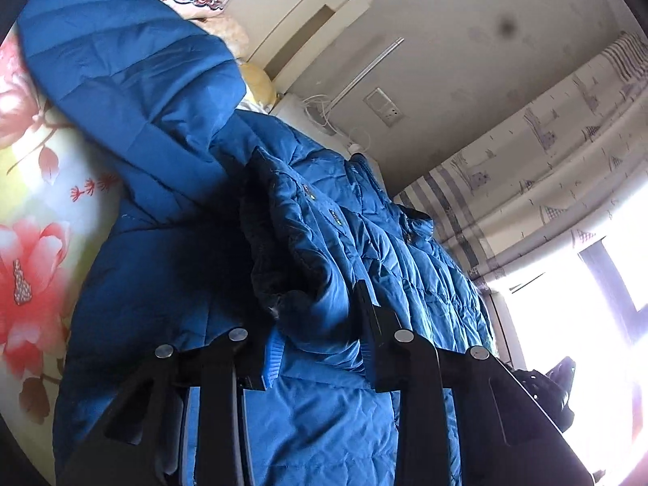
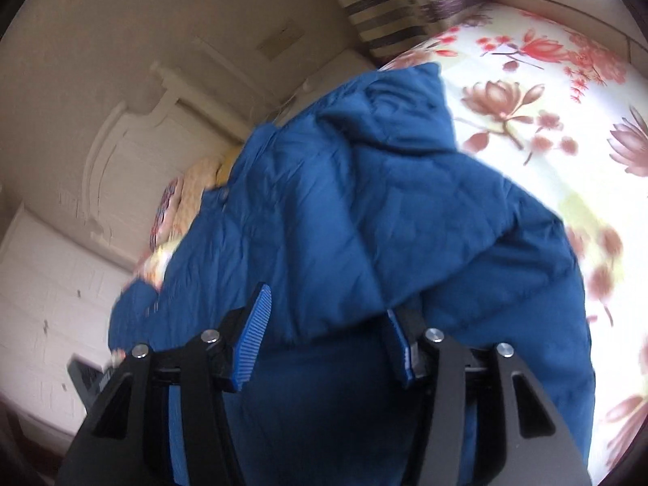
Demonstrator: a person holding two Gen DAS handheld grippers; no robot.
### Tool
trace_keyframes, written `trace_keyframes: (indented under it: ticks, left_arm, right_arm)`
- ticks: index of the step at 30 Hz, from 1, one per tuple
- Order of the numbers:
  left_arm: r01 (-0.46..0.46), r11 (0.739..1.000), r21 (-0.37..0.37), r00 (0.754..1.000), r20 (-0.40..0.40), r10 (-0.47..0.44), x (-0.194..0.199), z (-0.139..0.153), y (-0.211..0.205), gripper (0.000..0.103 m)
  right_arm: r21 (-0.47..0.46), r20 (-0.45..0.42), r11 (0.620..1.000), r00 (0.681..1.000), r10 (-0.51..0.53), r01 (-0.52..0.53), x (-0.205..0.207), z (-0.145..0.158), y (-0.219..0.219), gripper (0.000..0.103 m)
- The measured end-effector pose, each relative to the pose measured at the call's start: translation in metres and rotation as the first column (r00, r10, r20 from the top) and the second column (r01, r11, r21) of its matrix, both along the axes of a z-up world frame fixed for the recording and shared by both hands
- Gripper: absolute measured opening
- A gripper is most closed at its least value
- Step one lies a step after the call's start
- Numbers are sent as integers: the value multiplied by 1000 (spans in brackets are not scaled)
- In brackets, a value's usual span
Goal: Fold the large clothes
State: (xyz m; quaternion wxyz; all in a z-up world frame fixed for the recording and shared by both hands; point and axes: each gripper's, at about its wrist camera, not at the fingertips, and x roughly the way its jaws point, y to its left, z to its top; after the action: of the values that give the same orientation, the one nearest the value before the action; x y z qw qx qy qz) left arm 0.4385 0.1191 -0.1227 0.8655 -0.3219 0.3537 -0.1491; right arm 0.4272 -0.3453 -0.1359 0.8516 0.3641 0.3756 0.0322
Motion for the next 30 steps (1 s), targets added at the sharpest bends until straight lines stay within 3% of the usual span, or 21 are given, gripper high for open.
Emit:
trace_keyframes:
  ticks: [3, 8, 10, 11, 12, 14, 16, 21, 26, 29, 30]
  left_arm:
    - [15, 1000, 17, 1000, 3, -15, 0, 1, -2, 27]
    - [-4, 999, 54, 1000, -12, 5, 1, 1, -2, 27]
    - [-26, 998, 48, 1000, -15, 27, -3, 0, 4, 27]
    - [-43, 998, 47, 999, -13, 44, -5, 1, 7, 27]
    - [-56, 997, 45, 998, -11, 56, -6, 1, 9, 27]
    - [-67, 997, 32, 998, -8, 67, -7, 1, 13, 27]
    - [-59, 998, 27, 998, -16, 60, -5, 0, 13, 27]
    - [-39, 999, 4, 999, -38, 39, -2, -3, 15, 27]
    - [-45, 999, -9, 997, -55, 45, 0, -5, 17, 28]
    - [-57, 998, 10, 997, -57, 57, -1, -5, 16, 32]
    - [-61, 998, 13, 996, -58, 62, -1, -4, 16, 34]
  right_arm:
    - [16, 104, 997, 992, -79, 77, -20, 0, -12, 7]
    - [1, 59, 997, 995, -80, 80, -23, -7, -16, 6]
    - [-5, -3, 999, 999, -48, 48, -24, -6, -13, 14]
    - [-12, -29, 999, 999, -36, 36, -30, 0, -12, 26]
    - [-33, -12, 998, 999, -50, 50, -38, 8, -11, 34]
    - [-205, 80, 967, 987, -136, 150, -62, 34, -4, 36]
    - [-312, 147, 934, 980, -135, 175, -63, 54, 3, 36]
    - [-437, 126, 896, 991, -32, 85, 6, 74, 22, 37]
    - [-541, -31, 841, 1000, 6, -22, 100, 50, 38, 45]
    - [-578, -176, 806, 984, 29, -127, 122, 21, 44, 49]
    - [-589, -174, 799, 984, 21, -121, 121, 23, 49, 49]
